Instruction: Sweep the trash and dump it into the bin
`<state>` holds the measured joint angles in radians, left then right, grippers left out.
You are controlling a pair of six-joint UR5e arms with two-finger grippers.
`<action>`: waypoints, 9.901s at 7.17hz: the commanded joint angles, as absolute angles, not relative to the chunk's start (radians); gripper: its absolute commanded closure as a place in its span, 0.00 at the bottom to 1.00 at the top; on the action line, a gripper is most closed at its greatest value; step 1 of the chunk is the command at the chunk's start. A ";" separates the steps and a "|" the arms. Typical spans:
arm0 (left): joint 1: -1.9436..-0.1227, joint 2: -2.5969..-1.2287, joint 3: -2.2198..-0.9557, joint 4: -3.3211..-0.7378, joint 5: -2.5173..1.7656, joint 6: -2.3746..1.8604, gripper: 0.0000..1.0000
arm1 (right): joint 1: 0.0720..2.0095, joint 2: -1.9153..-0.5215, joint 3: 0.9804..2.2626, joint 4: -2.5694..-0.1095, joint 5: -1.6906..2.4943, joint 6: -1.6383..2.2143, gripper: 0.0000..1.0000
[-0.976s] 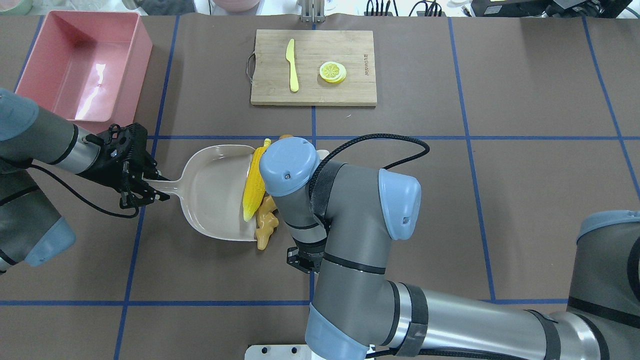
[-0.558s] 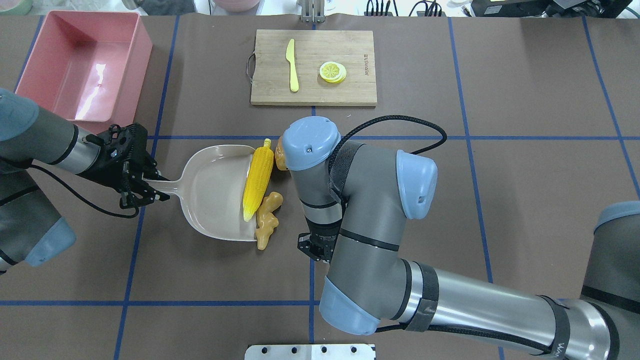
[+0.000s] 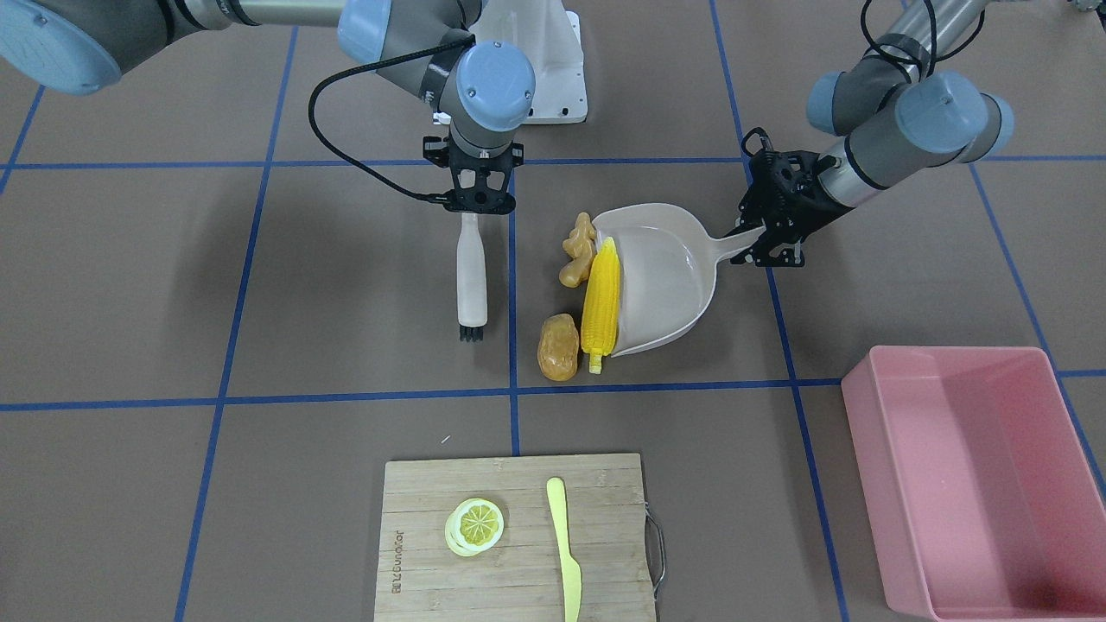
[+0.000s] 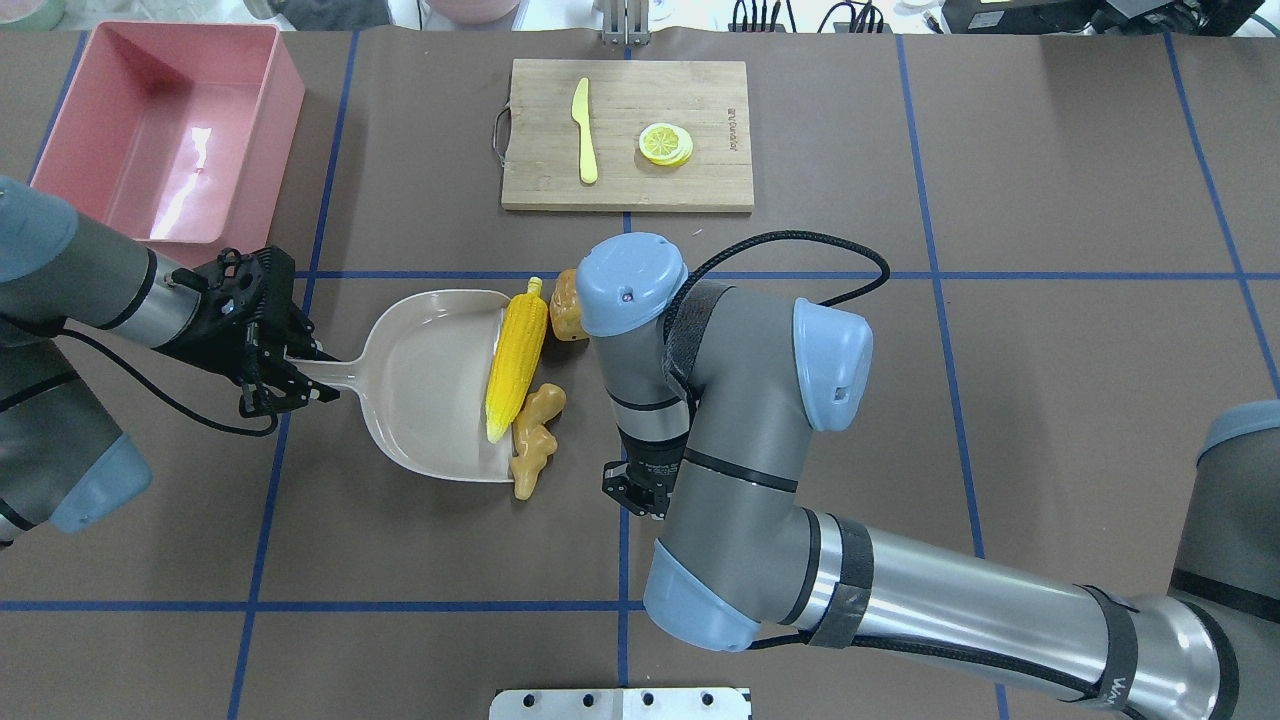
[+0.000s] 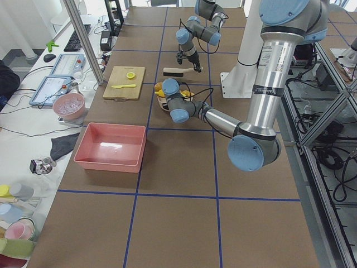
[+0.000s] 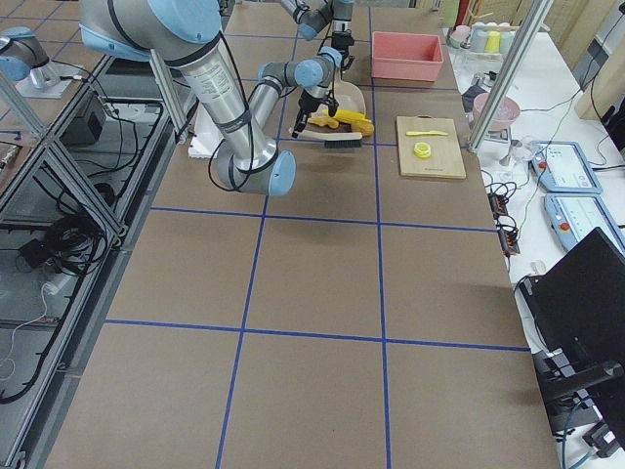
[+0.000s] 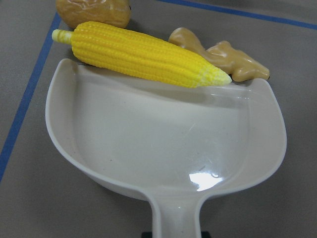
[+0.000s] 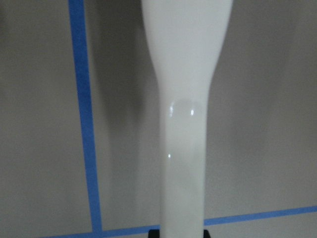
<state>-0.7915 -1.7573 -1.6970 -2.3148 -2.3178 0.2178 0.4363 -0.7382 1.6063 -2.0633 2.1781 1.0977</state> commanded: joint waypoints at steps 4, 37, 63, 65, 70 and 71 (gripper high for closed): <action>-0.792 -1.759 -1.697 -2.315 -2.318 0.218 1.00 | 0.449 -0.673 1.471 -1.967 2.178 1.089 1.00; -0.792 -1.818 -1.557 -2.464 -2.367 0.221 1.00 | 0.440 -0.341 1.163 -1.863 2.299 1.103 1.00; -0.798 -1.838 -1.503 -2.520 -2.404 0.218 1.00 | 0.419 -0.482 1.286 -1.919 2.269 1.069 1.00; -0.798 -1.839 -1.503 -2.520 -2.404 0.218 1.00 | 0.417 -0.434 1.212 -1.879 2.269 1.089 1.00; -0.799 -1.838 -1.503 -2.520 -2.404 0.218 1.00 | 0.416 -0.333 1.089 -1.815 2.278 1.149 1.00; -0.799 -1.838 -1.503 -2.520 -2.404 0.218 1.00 | 0.416 -0.321 1.062 -1.769 2.281 1.179 1.00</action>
<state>-0.7986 -1.8383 -1.5033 -2.5203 -2.4038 0.2176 0.4158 -0.3390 1.0956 -1.8093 2.2784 1.1496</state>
